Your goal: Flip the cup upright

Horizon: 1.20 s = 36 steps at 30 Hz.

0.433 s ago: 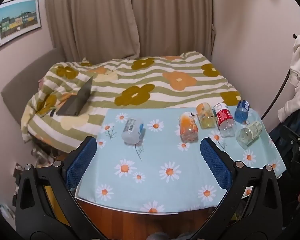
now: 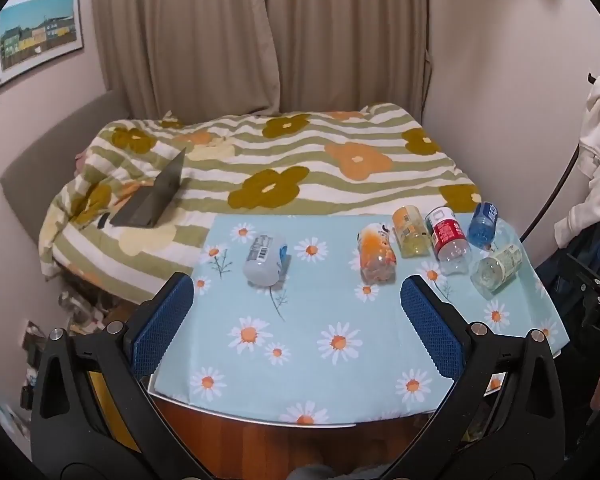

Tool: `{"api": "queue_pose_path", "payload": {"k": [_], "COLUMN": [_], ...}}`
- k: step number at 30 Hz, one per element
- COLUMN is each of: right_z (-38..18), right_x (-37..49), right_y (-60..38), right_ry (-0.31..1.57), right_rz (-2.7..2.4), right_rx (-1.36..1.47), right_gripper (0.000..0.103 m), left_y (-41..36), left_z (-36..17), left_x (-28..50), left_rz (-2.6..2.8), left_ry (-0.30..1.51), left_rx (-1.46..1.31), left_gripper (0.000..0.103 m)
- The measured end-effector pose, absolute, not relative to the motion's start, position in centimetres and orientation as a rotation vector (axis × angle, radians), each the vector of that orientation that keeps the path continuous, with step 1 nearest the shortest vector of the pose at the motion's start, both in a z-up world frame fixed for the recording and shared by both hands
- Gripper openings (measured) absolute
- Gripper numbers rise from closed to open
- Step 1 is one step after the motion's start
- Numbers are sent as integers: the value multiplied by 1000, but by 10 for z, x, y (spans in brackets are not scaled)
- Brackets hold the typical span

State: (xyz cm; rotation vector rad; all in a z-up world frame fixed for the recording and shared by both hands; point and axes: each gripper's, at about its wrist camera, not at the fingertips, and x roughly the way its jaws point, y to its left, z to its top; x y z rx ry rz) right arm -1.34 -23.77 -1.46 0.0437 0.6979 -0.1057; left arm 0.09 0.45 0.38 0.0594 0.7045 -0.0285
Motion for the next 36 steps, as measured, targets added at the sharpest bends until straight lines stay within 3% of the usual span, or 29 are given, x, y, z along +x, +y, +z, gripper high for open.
{"api": "queue_pose_path", "payload": {"k": [36], "right_z": [-20], "right_x": [-7], "right_y": [-241], "right_ry": [709], "right_rz": [-104], "right_rx": [69], "right_gripper": [103], "left_y": [11], "left_z": [-4], "left_x": [6], "left_rz": [-28], "left_ry": [714], "left_rx": [44], "left_gripper": [103]}}
